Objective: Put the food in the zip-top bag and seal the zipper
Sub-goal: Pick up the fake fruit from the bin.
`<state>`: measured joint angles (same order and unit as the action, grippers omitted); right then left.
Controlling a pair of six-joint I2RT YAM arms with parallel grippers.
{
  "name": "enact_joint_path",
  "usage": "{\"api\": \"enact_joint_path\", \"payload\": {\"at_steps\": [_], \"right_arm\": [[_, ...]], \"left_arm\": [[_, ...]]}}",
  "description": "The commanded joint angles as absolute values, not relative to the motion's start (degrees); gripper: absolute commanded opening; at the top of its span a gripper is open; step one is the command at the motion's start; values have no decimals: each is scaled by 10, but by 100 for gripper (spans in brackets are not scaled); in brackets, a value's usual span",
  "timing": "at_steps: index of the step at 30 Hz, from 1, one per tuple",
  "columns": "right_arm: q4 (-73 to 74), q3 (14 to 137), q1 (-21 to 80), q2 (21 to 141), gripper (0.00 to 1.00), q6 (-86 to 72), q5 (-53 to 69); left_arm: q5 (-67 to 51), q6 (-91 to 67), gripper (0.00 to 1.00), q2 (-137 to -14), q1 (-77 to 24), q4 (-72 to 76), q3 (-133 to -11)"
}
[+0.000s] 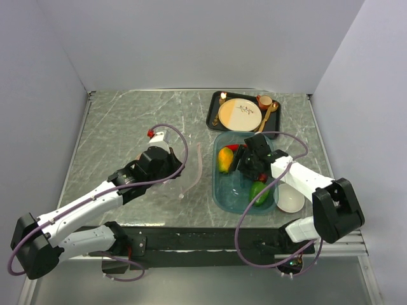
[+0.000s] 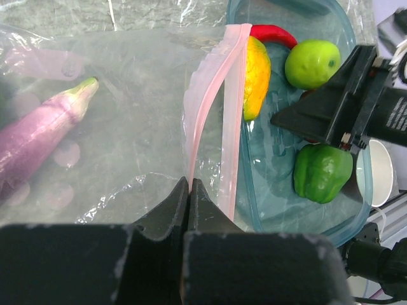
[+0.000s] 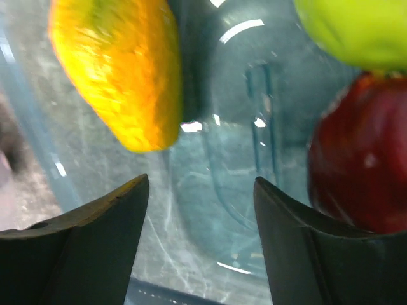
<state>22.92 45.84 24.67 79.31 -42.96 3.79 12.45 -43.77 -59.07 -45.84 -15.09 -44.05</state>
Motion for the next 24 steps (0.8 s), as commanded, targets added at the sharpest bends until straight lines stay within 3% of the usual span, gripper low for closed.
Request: {"api": "enact_joint_path", "payload": {"at_steps": [1, 15, 24], "right_arm": [[152, 479, 243, 794, 76, -426, 40], [141, 535, 243, 908, 79, -402, 47], [138, 541, 242, 927, 72, -384, 59]], "left_arm": [[135, -438, 1, -577, -461, -144, -461], [141, -436, 1, -585, -461, -150, -476], [145, -443, 1, -569, -461, -159, -461]]}}
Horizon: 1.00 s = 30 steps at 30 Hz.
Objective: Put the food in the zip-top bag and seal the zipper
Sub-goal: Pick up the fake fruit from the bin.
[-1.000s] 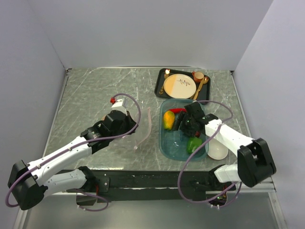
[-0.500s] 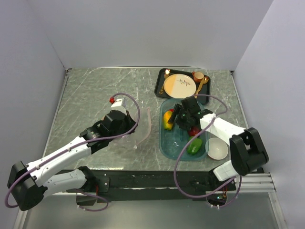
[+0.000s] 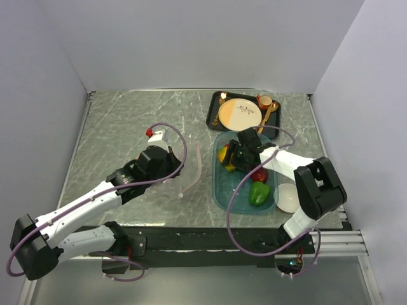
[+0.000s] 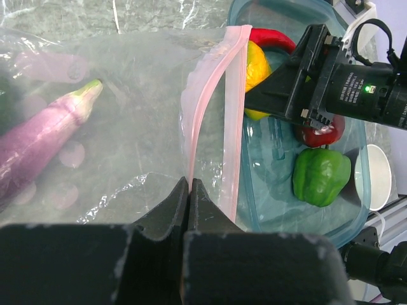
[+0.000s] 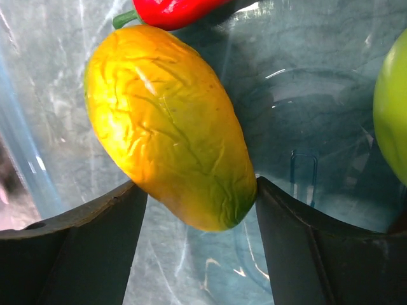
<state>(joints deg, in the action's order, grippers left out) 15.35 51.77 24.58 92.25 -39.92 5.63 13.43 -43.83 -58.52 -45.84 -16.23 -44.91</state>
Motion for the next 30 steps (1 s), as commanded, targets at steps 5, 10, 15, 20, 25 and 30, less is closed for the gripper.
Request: {"api": "enact_joint_path", "payload": {"at_steps": [5, 10, 15, 20, 25, 30], "right_arm": [[134, 542, 243, 933, 56, -374, 71], [137, 538, 243, 921, 43, -367, 75], [143, 519, 243, 890, 37, -362, 69], [169, 493, 250, 845, 41, -362, 48], [199, 481, 261, 827, 50, -359, 33], [212, 475, 265, 831, 52, -350, 31]], "left_arm": [[143, -442, 1, -572, -461, -158, -463], [142, -444, 1, -573, -461, -153, -461], [142, -443, 1, -576, -461, -152, -458], [139, -441, 1, -581, -461, -149, -458], [134, -441, 1, -586, -461, -143, -457], [134, -444, 1, -587, -461, -141, -455]]}}
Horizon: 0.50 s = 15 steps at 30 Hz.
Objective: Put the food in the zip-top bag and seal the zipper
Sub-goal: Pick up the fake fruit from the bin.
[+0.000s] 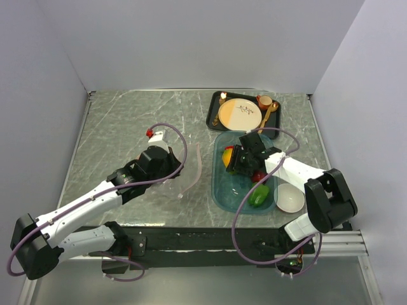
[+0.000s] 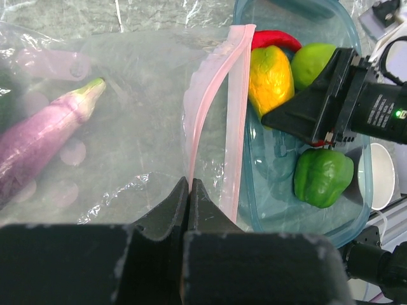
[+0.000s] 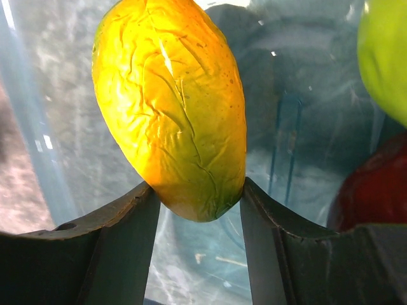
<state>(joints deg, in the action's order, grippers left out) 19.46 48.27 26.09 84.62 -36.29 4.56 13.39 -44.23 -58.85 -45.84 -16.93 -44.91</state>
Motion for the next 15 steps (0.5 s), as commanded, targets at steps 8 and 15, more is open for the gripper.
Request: {"api": "enact_joint_path", "payload": {"at_steps": [8, 15], "right_arm": [[201, 471, 280, 839, 65, -355, 54], [227, 492, 285, 836, 70, -341, 27]], "left_arm": [[134, -442, 1, -587, -461, -144, -455], [133, -442, 1, -587, -461, -142, -452]]}}
